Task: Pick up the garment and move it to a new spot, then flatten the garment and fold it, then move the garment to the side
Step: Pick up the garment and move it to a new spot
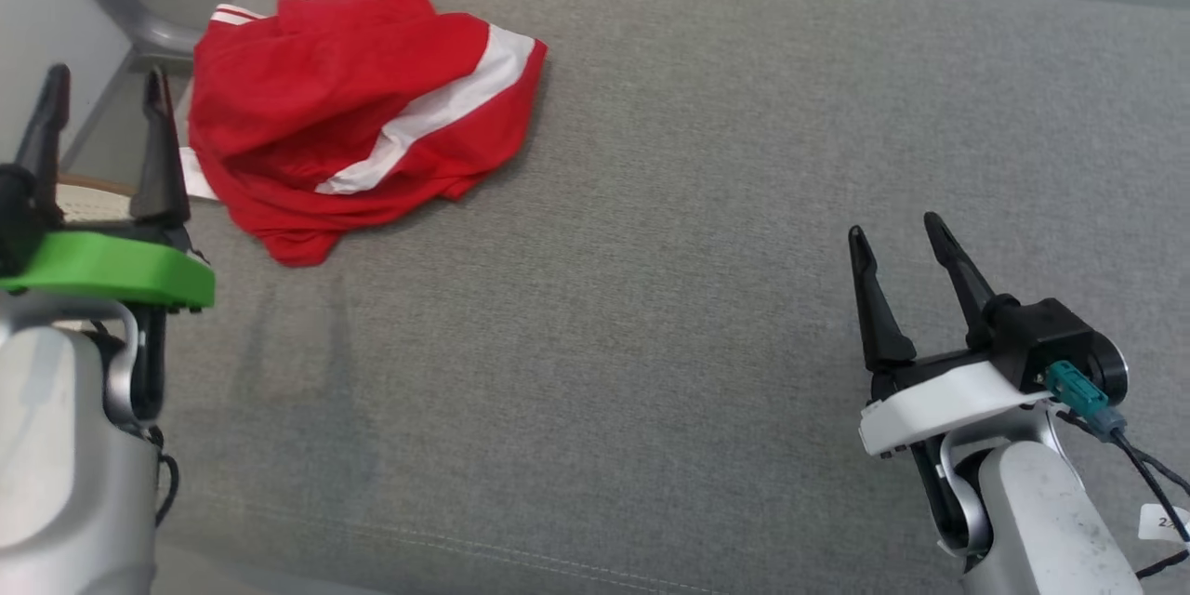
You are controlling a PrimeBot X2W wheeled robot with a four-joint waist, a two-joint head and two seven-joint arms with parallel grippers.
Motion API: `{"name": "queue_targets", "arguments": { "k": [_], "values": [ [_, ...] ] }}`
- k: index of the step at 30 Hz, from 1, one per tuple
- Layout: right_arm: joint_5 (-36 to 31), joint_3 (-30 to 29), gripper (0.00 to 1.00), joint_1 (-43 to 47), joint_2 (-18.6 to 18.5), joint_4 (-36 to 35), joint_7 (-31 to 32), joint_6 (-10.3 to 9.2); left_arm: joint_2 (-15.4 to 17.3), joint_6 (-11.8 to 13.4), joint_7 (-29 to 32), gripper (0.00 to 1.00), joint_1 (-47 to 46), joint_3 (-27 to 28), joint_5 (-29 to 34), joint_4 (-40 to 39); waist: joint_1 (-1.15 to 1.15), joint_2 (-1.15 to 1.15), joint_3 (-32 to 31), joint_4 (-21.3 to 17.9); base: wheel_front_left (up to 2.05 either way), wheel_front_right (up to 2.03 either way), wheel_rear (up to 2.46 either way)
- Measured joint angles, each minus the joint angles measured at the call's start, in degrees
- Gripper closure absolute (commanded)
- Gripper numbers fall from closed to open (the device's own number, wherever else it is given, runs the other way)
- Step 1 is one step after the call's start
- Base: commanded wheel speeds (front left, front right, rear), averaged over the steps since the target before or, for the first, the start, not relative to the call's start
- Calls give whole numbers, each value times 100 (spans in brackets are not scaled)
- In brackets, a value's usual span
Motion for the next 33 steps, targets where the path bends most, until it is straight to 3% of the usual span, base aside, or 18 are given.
{"name": "queue_targets", "arguments": {
  "k": [13, 23, 33],
  "values": [
    [-211, -424, 0, -236, -5, -577, 1, 0, 764, -131, 316, 0, -1872, -477, -510, 1103, 1, 0, 1032, -1071, 0, 0, 0],
    [-213, -458, 0, -342, -1, -669, -45, 0, 1326, -141, 1244, 0, -2337, -1981, -1407, 1931, 1, 0, 1603, -1653, 0, 0, 0],
    [-119, -358, 0, -422, 3, -591, -96, 0, 1585, -143, 2516, 0, -2395, -2913, -2554, 2465, 0, 0, 1721, -1861, 0, 0, 0]
  ]
}}
